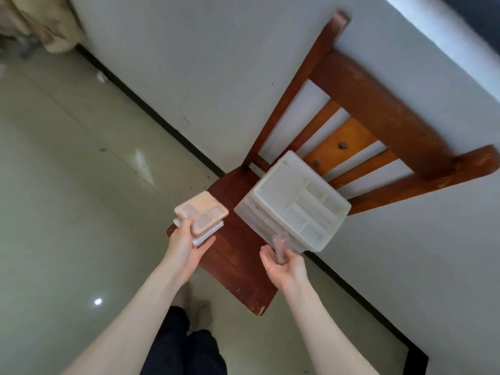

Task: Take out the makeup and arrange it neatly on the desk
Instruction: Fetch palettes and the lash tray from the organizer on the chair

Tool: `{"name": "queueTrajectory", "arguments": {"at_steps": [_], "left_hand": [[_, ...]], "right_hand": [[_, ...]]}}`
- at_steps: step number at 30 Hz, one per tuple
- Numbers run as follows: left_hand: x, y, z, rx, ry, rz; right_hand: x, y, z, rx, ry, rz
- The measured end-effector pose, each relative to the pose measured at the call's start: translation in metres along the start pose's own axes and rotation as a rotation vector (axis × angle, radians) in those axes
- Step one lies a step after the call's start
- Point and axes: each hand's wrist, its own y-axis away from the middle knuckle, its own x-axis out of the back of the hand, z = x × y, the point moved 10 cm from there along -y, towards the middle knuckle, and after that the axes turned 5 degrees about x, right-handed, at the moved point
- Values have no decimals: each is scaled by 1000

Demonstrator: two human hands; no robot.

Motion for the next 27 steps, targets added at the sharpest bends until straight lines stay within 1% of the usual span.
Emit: {"name": "queueTrajectory", "arguments": {"at_steps": [1,3,7,10,14,19,21,24,25,27], "left_hand": [[2,4,6,-15,-6,2],[5,5,15,-46,-12,3],[9,-9,13,-72,26,11],[10,-19,-1,-59,43,7],[20,-27,-15,-57,36,11],[33,-20,-9,-88,-22,2],[39,-10,-5,-104,-36,6],[49,14,2,-131,-64,-14],[53,25,5,-148,-80,-20],[64,51,13,-187,-106,-19]], "right_hand": [[-5,0,4,-39,-140,9],[-9,-9,8,-54,-401,25],[-19,-41,15,-53,-715,11],[-28,-65,12,-27,-821,8],[-35,-81,5,-17,-852,-17],[-26,-75,16,5,-704,-14],[-19,-59,27,-35,-576,-51],[-8,-23,42,-57,-232,-171],[-7,-11,44,-16,-75,-209],[-16,15,38,160,385,-323]]}}
